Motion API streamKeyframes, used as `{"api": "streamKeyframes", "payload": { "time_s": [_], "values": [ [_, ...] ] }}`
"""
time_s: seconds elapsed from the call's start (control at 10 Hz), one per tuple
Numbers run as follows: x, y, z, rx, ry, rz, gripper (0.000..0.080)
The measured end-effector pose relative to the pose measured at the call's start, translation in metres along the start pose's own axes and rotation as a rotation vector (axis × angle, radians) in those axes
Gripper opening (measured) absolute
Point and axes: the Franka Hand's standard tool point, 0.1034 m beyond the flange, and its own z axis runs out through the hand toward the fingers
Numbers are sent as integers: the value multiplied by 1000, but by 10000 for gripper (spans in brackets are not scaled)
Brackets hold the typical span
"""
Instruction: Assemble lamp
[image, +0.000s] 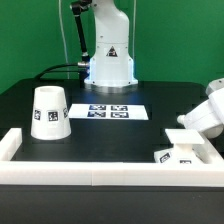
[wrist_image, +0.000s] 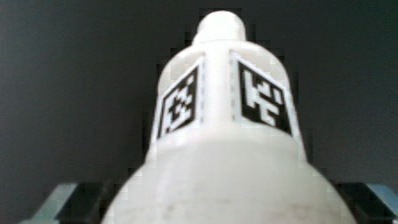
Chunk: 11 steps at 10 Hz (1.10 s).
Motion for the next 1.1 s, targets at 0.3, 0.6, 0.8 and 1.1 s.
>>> {"api": "streamKeyframes", "payload": {
  "time_s": [0.3,0.6,0.8,1.1],
  "values": [
    [-31,21,-20,28,-16,-24,573],
    [-68,46,-44,57,-23,-24,574],
    [-68,52,-47,57,11,-17,576],
    [-56,64,-49,42,175,-6,576]
  ]
}}
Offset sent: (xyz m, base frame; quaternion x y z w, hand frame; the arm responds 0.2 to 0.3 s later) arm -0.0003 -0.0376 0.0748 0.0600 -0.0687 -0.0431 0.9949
